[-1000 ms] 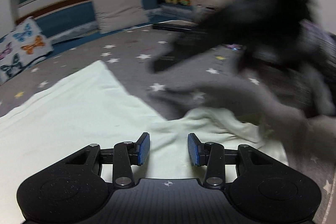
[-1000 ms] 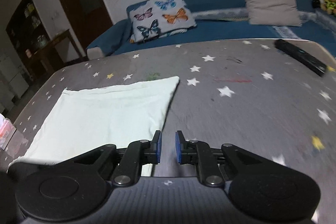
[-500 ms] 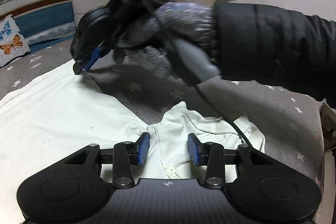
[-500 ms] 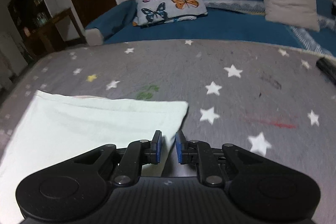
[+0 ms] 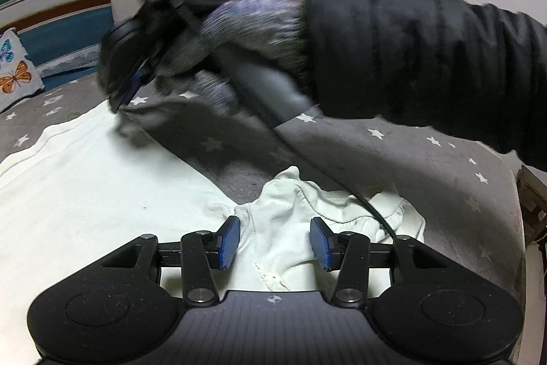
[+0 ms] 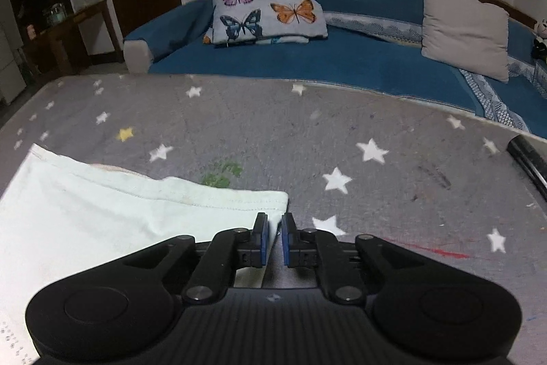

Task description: Fold clothes

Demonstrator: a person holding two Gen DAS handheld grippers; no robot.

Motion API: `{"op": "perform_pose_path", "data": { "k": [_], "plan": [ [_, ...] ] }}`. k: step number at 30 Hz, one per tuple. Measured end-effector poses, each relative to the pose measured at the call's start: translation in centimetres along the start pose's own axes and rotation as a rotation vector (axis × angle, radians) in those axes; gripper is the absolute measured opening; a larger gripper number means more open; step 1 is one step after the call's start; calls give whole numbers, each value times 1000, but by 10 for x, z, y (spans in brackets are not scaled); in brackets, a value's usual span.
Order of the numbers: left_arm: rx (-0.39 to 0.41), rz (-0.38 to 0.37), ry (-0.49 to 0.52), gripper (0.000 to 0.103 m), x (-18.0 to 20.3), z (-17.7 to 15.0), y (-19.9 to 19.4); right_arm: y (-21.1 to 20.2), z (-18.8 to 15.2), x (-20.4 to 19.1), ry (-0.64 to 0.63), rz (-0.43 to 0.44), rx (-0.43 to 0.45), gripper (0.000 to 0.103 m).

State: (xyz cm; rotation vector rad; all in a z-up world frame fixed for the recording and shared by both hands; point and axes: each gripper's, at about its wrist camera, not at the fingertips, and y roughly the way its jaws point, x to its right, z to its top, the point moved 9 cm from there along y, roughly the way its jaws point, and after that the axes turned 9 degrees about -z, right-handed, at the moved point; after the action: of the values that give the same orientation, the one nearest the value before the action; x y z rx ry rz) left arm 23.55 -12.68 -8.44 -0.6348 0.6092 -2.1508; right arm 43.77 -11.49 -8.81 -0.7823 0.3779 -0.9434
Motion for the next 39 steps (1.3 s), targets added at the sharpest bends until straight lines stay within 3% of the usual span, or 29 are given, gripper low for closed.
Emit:
{"op": "perform_pose_path", "data": {
  "k": [7, 15, 18, 22, 24, 26, 29, 34, 39],
  "plan": [
    [54, 51, -3, 49, -1, 5, -23, -73, -19, 17, 6, 28, 33, 11],
    [57, 156, -91, 46, -37, 1, -47, -142, -104, 22, 41, 127, -29, 17],
    [48, 167, -104, 43, -36, -2, -48, -153, -128, 12, 57, 171, -35, 28],
    [19, 161, -92, 43, -28, -12, -40, -144, -148, 10, 66, 129, -32, 27],
    [1, 160, -80, 43, -24, -16, -35, -139, -156, 18, 80, 49, -25, 27],
    [-11, 162, -68, 43, -22, -21, -31, -138, -164, 32, 155, 29, -20, 27],
    [-8, 168, -58, 43, -20, -25, -33, -144, -168, 42, 229, 30, -4, 28],
    [-11, 173, -50, 43, -18, -28, -36, -148, -168, 43, 218, -6, 43, 32],
    [-13, 175, -44, 43, -10, -29, -43, -164, -174, 58, 288, -12, 68, 33]
  ]
}}
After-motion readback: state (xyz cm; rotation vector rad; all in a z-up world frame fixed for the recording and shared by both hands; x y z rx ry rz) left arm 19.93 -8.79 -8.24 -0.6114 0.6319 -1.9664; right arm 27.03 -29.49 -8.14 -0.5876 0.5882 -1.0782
